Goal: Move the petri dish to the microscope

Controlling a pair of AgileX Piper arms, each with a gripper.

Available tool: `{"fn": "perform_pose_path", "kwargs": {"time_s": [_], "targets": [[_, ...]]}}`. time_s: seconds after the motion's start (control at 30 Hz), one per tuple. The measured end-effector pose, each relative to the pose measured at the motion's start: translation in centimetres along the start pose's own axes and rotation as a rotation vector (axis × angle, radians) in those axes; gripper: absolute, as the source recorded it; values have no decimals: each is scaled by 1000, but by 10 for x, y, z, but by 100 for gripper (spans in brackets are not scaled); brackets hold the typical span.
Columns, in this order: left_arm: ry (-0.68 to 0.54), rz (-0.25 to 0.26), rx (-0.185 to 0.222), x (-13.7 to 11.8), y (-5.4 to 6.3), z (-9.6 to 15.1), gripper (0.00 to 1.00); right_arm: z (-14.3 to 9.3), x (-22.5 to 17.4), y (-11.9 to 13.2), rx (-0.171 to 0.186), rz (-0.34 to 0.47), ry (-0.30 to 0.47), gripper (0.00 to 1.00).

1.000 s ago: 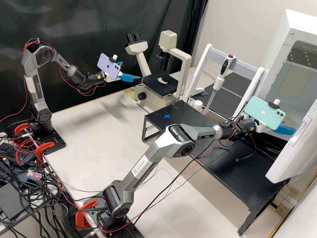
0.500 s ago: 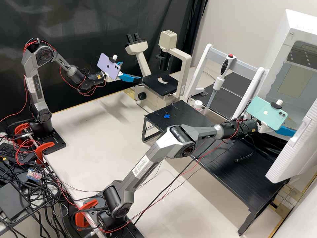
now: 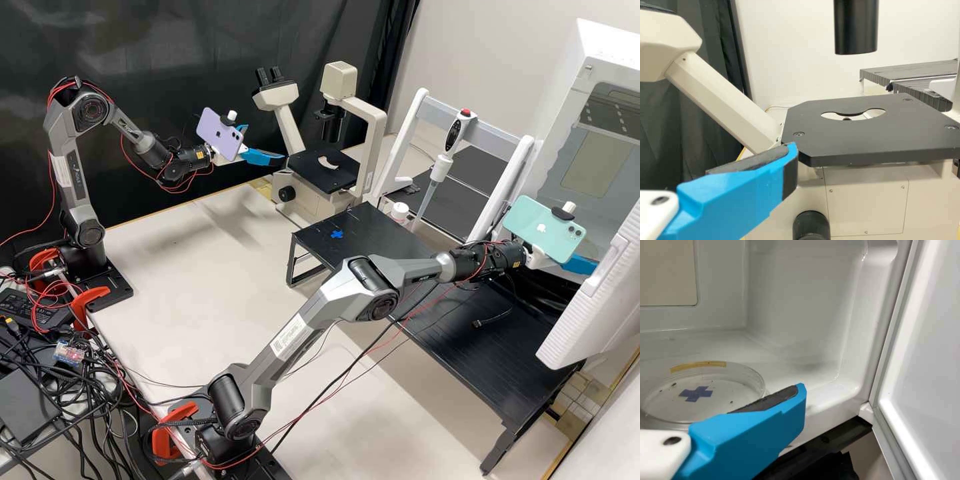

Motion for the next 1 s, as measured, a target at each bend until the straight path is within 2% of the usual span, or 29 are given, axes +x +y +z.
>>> {"fn": "perform_pose_path", "kwargs": {"time_s": [0.07,0.4,0.87,1.0], "targets": [[0,0,0,0,0,0,100,0,1,0,9,0,-3,100],[0,0,0,0,0,0,100,3,7,-3,-5,-9,-16,100],[0,0,0,0,0,0,100,4,7,-7,7,-27,-42,100],[0,0,0,0,0,0,100,5,7,-7,1,-37,-51,100]]}}
